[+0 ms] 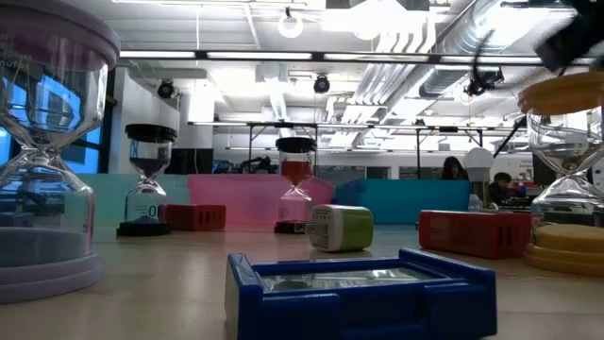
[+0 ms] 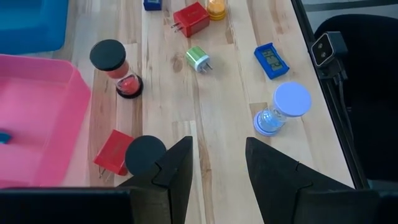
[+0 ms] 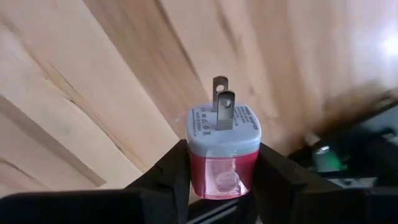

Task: Pick & Place Office items
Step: Put the pink charger adapter into the blue bin

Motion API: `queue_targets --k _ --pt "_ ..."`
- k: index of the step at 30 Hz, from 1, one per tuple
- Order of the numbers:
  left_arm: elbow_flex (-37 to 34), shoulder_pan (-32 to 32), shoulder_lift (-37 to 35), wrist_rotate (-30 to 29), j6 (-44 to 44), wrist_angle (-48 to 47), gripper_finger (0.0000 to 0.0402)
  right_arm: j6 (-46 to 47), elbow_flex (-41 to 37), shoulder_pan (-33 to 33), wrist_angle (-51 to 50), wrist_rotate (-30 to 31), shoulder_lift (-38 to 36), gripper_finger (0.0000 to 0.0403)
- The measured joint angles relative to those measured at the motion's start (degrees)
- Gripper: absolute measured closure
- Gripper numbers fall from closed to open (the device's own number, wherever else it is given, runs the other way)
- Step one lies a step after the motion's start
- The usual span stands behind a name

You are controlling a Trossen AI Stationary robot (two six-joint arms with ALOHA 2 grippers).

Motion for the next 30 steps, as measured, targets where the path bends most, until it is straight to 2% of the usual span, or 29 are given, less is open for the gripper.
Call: queue_targets --k 7,16,23,30 --pt "0.00 0.00 0.00 -0.19 -0.02 0.74 0.0258 -5.72 10.61 -4.23 -7.87 7.60 -0.04 0.0283" --pt "0.00 -0.01 0.00 -0.23 -0.39 0.92 0.0258 -20.58 19.53 -14.55 -8.46 15.08 -0.09 0.0283" --pt "0.00 0.00 0.00 -0.23 -0.48 2.61 0.0258 -32.26 22.31 -25.60 -7.14 15.90 -0.11 0.0283" --pt "0.00 0.00 0.00 -0.21 -0.46 2.77 0.0258 -43.64 22.37 -38.51 -2.50 13.58 -0.11 0.0283"
